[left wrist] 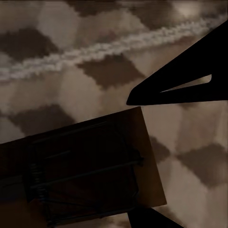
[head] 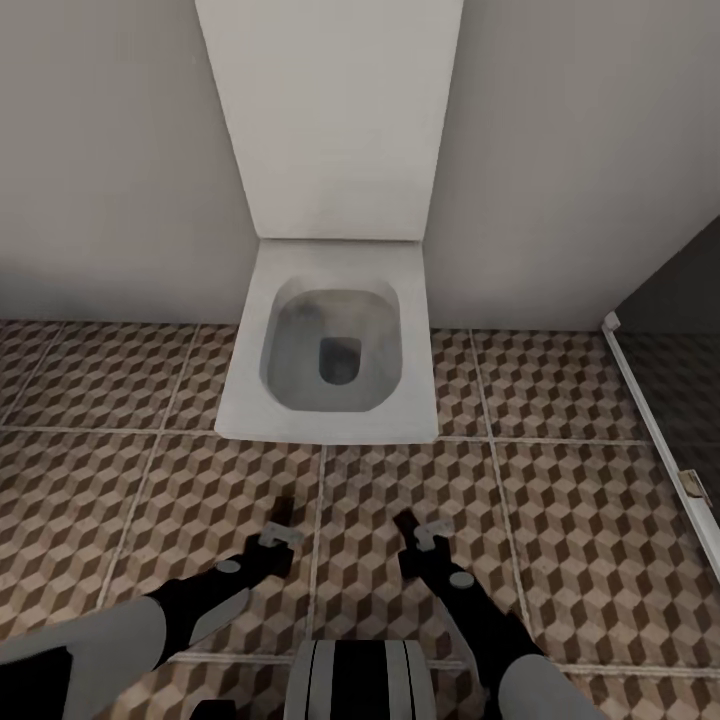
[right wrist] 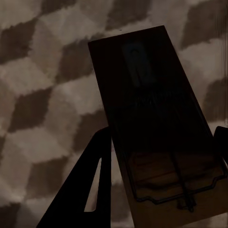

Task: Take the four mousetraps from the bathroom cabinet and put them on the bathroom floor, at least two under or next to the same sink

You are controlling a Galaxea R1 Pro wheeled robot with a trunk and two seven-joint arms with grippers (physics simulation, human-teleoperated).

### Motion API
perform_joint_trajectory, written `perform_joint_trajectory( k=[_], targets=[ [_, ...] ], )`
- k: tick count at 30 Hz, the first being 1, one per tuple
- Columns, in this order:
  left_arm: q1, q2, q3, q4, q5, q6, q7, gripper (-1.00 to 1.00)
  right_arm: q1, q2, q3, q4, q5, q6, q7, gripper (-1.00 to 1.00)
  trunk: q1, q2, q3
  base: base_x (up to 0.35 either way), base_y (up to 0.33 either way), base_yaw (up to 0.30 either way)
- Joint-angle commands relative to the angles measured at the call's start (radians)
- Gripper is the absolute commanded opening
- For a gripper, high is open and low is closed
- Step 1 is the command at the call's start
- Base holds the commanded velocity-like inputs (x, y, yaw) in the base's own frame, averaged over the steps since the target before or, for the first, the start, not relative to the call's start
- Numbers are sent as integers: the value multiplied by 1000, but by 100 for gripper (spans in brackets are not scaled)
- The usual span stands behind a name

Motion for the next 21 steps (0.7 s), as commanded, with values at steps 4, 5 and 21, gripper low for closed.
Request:
perform_joint_trajectory(
  k=[4, 5, 21],
  targets=[
    [-1, 16, -15, -26, 4, -2, 10, -100, -13, 0, -1, -4, 9, 3, 2, -100, 0, 0, -1, 0, 0, 0],
    [-1, 17, -22, -28, 4, -1, 10, -100, -16, 0, -2, -4, 9, 3, 2, -100, 0, 0, -1, 0, 0, 0],
    [-1, 18, -198, -36, 4, -2, 10, -100, -38, 0, 0, 1, 7, -15, 3, -100, 0, 0, -1, 0, 0, 0]
  ],
)
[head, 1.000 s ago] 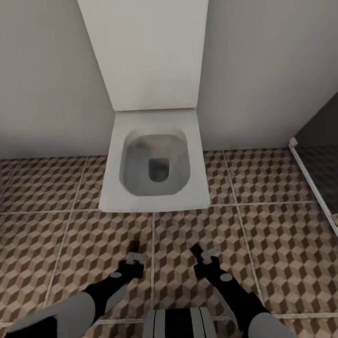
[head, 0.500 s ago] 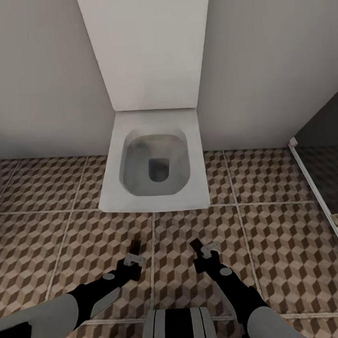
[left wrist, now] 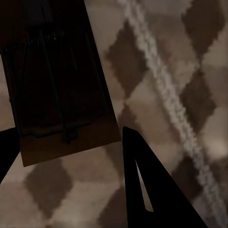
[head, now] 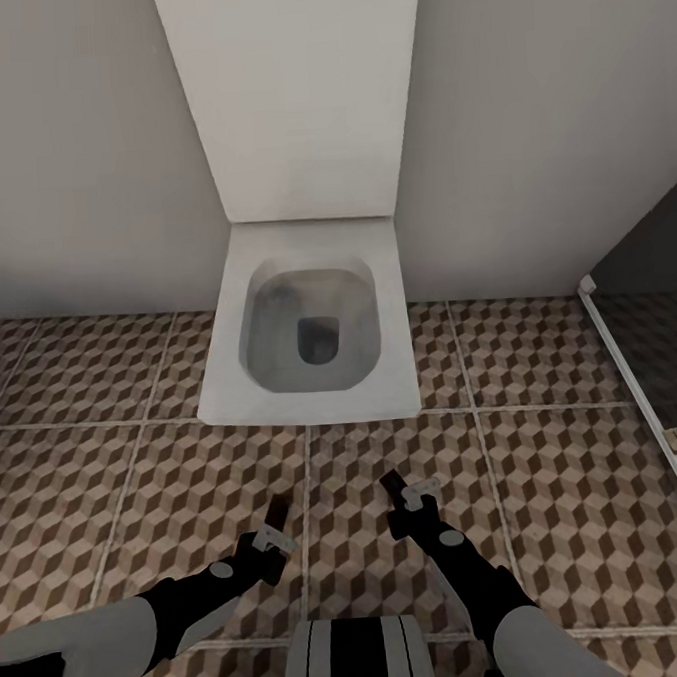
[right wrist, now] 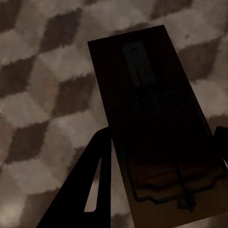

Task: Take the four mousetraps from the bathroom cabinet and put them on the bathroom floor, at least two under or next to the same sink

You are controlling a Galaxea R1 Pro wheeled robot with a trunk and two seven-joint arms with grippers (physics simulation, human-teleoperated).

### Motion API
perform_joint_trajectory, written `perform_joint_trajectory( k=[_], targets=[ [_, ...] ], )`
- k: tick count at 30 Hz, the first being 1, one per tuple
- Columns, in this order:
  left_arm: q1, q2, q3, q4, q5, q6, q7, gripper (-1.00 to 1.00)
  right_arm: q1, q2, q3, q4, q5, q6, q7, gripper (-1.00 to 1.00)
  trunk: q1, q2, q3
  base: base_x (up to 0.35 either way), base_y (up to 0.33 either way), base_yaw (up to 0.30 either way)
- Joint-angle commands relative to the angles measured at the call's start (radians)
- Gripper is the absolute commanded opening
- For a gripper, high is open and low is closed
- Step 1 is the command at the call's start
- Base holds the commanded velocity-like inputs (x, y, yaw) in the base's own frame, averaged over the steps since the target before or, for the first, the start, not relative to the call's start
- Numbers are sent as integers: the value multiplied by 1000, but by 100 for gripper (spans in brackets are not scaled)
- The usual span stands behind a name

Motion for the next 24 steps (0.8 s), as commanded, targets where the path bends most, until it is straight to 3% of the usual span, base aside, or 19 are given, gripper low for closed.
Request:
perform_joint_trajectory(
  k=[1, 16, 19, 20, 22, 24],
  targets=[
    [-2, 1, -9, -3, 5, -5, 10, -100, 0, 0, -2, 1, 8, -7, 3, -100, 0, 0, -1, 0, 0, 0],
    [-1, 13, 2, -9, 12, -8, 13, -100, 0, 1, 0, 12, 8, -27, 31, -100, 0, 0, -1, 0, 0, 0],
    [-1, 22, 30, -31, 12, -9, 14, -100, 1, 2, 0, 13, 8, -27, 32, -100, 0, 0, -1, 0, 0, 0],
    [-1, 29, 47, -46, 13, -9, 14, -100, 0, 2, 0, 13, 8, -27, 33, -100, 0, 0, -1, 0, 0, 0],
    [-1, 66, 79, -119, 12, -8, 14, -100, 0, 2, 1, 14, 8, -27, 33, -100, 0, 0, -1, 0, 0, 0],
    [-1, 120, 90, -216, 11, -6, 15, -100, 0, 2, 1, 14, 8, -27, 33, -100, 0, 0, -1, 0, 0, 0]
  ],
)
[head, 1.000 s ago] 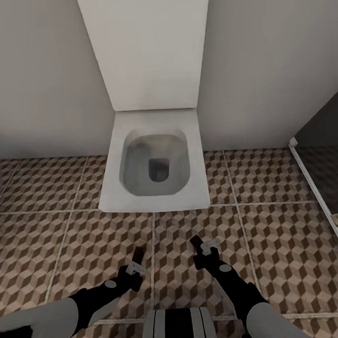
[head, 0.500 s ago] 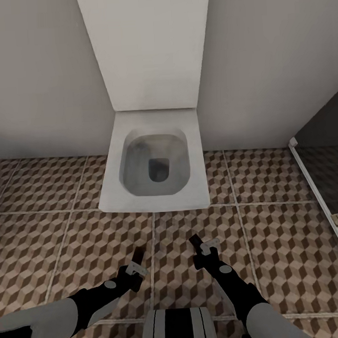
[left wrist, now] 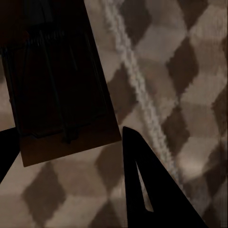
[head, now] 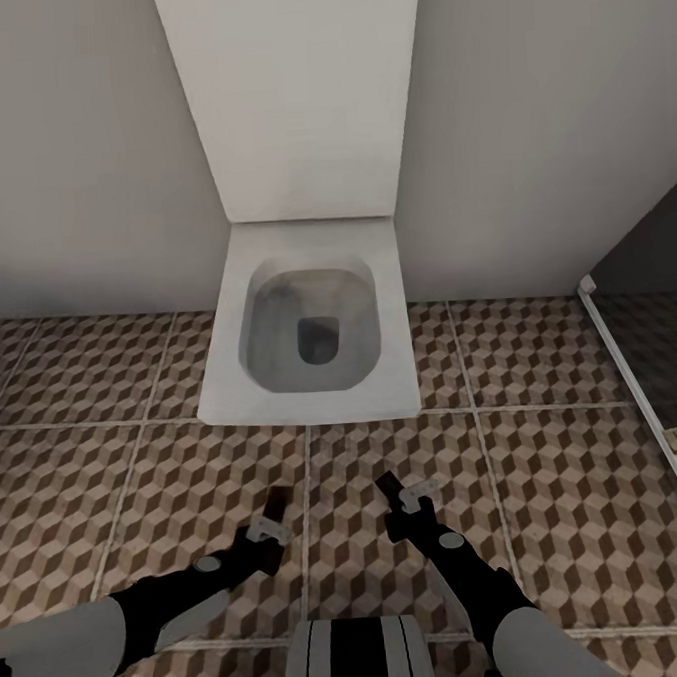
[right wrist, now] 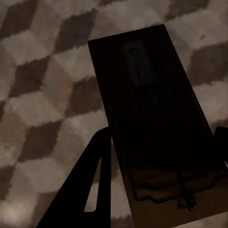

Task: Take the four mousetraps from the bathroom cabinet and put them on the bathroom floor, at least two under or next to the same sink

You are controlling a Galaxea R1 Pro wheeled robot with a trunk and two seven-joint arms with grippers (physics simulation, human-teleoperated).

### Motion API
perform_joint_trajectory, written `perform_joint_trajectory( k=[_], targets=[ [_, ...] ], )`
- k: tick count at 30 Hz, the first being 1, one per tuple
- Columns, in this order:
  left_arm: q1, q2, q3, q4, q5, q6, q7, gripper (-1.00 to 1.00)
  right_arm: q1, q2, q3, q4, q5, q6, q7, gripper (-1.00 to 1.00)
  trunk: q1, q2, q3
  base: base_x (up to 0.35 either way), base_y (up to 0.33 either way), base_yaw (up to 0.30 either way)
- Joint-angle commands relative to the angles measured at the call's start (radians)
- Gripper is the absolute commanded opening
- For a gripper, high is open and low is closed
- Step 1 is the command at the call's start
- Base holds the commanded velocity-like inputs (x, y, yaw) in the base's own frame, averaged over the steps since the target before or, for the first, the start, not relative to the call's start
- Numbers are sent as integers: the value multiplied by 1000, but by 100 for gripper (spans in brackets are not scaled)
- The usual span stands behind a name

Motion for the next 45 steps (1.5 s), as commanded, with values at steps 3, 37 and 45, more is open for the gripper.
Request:
perform_joint_trajectory(
  k=[3, 37, 45],
  targets=[
    [-2, 55, -3, -112, 5, -4, 12, -100, 0, 0, -2, 0, 9, -1, 2, -100, 0, 0, -1, 0, 0, 0],
    [-2, 7, 21, -9, 5, -1, 134, -100, 0, 0, -1, 20, 9, -41, 1, -100, 0, 0, -1, 0, 0, 0],
    [-2, 16, 80, -11, 5, 5, 134, -100, 0, 3, 0, 87, 10, -104, 0, -100, 0, 0, -1, 0, 0, 0]
  ],
)
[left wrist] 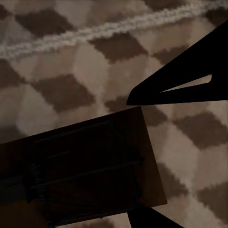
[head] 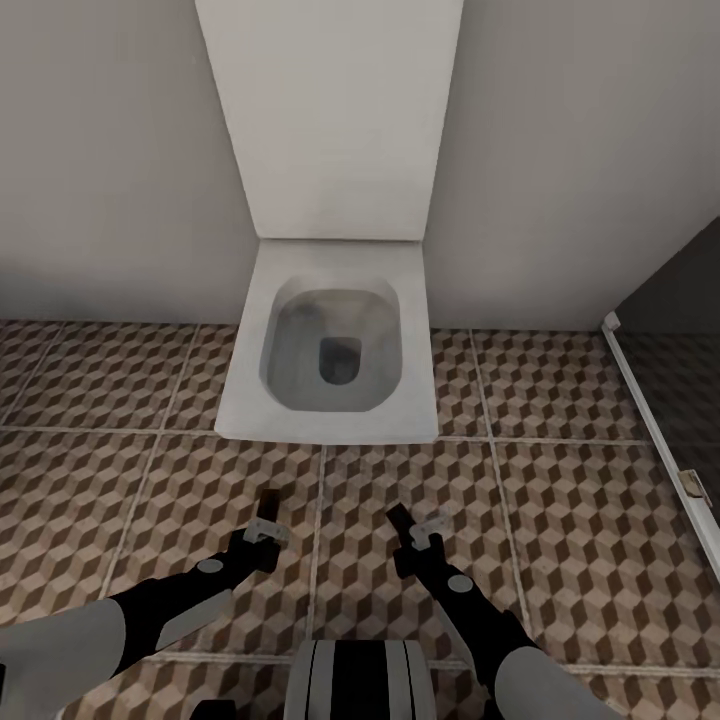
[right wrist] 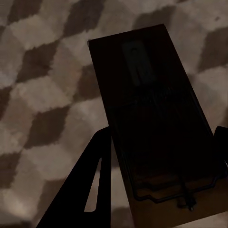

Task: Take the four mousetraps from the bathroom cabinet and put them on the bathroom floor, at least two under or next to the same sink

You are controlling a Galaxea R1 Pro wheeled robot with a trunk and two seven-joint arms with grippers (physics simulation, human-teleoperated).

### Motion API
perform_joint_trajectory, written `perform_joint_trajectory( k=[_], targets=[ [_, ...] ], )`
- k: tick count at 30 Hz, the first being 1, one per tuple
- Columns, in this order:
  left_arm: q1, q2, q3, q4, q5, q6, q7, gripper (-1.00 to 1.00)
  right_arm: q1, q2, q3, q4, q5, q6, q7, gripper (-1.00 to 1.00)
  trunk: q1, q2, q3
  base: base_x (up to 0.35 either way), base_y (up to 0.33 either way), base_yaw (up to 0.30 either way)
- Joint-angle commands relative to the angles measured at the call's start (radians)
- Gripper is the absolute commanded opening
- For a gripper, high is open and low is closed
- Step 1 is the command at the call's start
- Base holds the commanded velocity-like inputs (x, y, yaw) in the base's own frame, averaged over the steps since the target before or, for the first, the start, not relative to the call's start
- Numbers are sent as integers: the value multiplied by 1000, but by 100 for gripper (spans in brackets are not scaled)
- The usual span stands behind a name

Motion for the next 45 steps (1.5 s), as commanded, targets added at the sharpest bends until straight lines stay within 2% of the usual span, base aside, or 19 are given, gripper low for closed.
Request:
perform_joint_trajectory(
  k=[1, 15, 20, 22, 25, 35, 39, 45],
  targets=[
    [-2, 1, -8, -2, 6, -6, 9, -100, -1, 1, -2, 2, 9, -4, 1, -100, 0, 0, -1, 0, 0, 0],
    [-2, -6, -7, 5, 6, -5, 9, -100, 0, 4, -3, 20, 9, -4, -8, -100, 0, 0, -1, 0, 0, 0],
    [-2, -7, -7, 5, 6, -5, 9, -100, -1, 13, -1, 63, 10, 2, -86, -100, 0, 0, -1, 0, 0, 0],
    [-2, -7, -7, 5, 6, -4, 9, -100, -1, 28, 10, 70, 10, 3, -125, -100, 0, 0, -1, 0, 0, 0],
    [-2, -7, -7, 5, 6, -4, 9, -100, -1, 41, 27, 74, 9, 4, -149, -100, 0, 0, -1, 0, 0, 0],
    [-2, -7, -7, 5, 6, -4, 9, -100, -1, 41, 30, 75, 7, -2, -145, -100, 0, 0, -1, 0, 0, 0],
    [-2, -19, -7, 22, 6, -4, 9, -100, -1, 38, 29, 62, 9, -2, -58, -100, 0, 0, -1, 0, 0, 0],
    [-2, -34, -7, 41, 6, -4, 9, -100, -1, 37, 29, 50, 9, 0, -29, -100, 0, 0, -1, 0, 0, 0]
  ],
)
